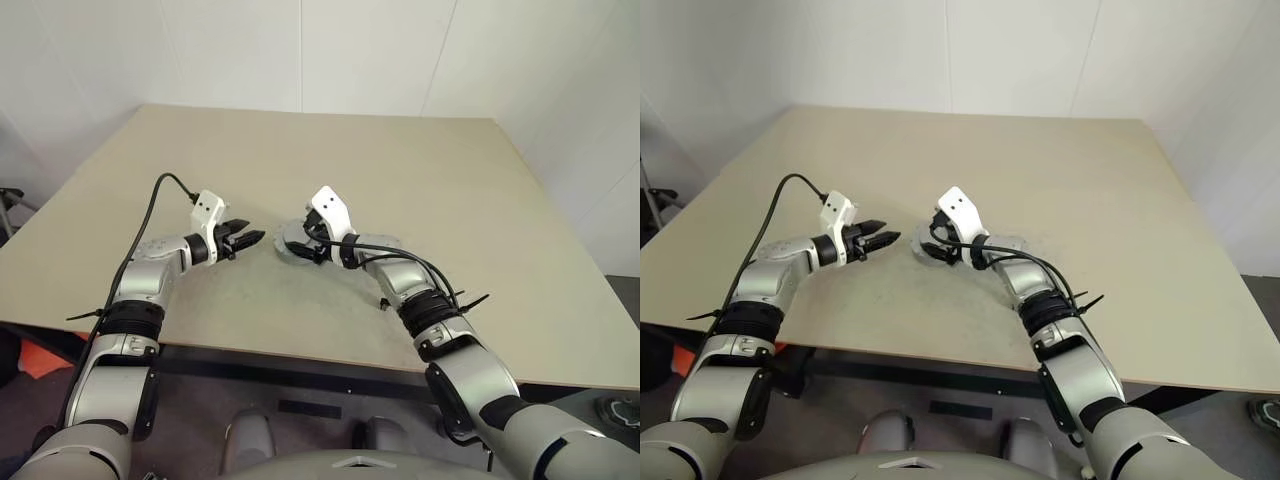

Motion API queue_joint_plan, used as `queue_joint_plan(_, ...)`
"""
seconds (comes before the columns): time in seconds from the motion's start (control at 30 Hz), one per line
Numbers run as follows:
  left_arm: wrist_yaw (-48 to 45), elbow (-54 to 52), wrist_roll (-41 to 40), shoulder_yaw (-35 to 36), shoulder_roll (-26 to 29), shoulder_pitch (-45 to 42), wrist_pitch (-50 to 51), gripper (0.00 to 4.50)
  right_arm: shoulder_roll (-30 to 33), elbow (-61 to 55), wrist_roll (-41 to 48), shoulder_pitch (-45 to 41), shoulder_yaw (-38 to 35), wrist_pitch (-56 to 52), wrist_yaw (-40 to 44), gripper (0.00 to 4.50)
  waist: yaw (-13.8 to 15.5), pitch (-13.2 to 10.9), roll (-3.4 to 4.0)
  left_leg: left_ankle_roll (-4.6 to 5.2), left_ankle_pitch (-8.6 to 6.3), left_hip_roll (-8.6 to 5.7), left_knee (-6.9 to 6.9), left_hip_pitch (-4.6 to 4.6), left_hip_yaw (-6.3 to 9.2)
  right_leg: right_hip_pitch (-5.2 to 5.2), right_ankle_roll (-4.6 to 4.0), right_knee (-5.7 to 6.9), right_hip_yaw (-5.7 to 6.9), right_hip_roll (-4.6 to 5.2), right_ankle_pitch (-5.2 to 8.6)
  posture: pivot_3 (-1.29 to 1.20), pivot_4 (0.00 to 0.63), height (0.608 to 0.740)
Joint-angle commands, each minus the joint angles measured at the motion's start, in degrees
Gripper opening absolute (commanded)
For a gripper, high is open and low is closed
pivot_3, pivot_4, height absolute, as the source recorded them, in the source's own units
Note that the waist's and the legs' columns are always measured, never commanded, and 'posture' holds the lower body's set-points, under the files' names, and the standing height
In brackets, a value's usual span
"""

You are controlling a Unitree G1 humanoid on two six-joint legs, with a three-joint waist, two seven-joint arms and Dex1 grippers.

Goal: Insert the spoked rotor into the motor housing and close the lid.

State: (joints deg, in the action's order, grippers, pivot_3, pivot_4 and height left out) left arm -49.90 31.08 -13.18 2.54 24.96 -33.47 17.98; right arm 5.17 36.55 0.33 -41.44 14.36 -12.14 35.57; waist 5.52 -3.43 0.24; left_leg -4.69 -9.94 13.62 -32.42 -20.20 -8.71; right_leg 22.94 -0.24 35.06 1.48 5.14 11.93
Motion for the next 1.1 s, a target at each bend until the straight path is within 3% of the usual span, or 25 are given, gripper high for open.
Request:
queue_joint_plan(0.03, -0.33, -0.46, -0.20, 0.46, 0.57, -1.21, -1.05, 2.77, 2.86, 3.56, -4.45, 1.56, 1.51, -0.35, -2.42, 3.18, 0.00, 0.00, 0.00, 0.00, 0.00, -0.01, 0.00, 0.00, 0.00, 0.00, 0.00, 0.00, -0.01, 0.01, 0.00, 0.00, 0.000, 0.740)
queue_joint_plan(0.37, -0.55, -0.85, -0.56, -0.08, -0.60, -1.23, 0.09, 2.77, 3.61, 4.42, -4.52, 2.13, 2.60, -0.81, -2.32, 3.18, 0.00, 0.03, 0.03, 0.00, 0.00, -0.03, 0.02, 0.10, 0.01, -0.14, 0.02, -0.05, -0.02, 0.02, 0.01, 0.00, 0.000, 0.740)
queue_joint_plan(0.53, 1.64, -0.21, -1.77, -0.92, -6.59, -2.64, 4.28, 2.77, 3.74, 3.86, -4.36, 2.17, 2.75, -1.00, -1.88, 3.18, 0.10, 0.05, 0.07, 0.00, 0.00, -0.08, 0.03, 0.10, 0.00, -0.29, 0.02, -0.18, -0.02, 0.06, 0.01, 0.00, 0.000, 0.740)
queue_joint_plan(0.8, 3.74, 2.58, -2.23, -0.11, -11.24, -4.71, 7.42, 0.11, 4.04, 2.69, -4.29, 2.57, 2.84, -1.35, -1.86, 3.18, 0.27, 0.12, 0.14, 0.01, -0.01, -0.16, 0.12, 0.13, 0.01, -0.47, 0.05, -0.34, -0.03, 0.13, 0.03, 0.00, 0.000, 0.740)
queue_joint_plan(1.1, 4.99, 2.02, -2.92, 0.08, -11.22, -5.21, 11.59, 0.02, 4.22, 1.67, -4.15, 2.78, 2.77, -1.77, -2.04, 3.18, 0.19, 0.15, 0.20, 0.01, -0.01, -0.20, 0.19, 0.11, 0.04, -0.42, 0.07, -0.40, -0.02, 0.15, 0.04, 0.00, 0.000, 0.740)
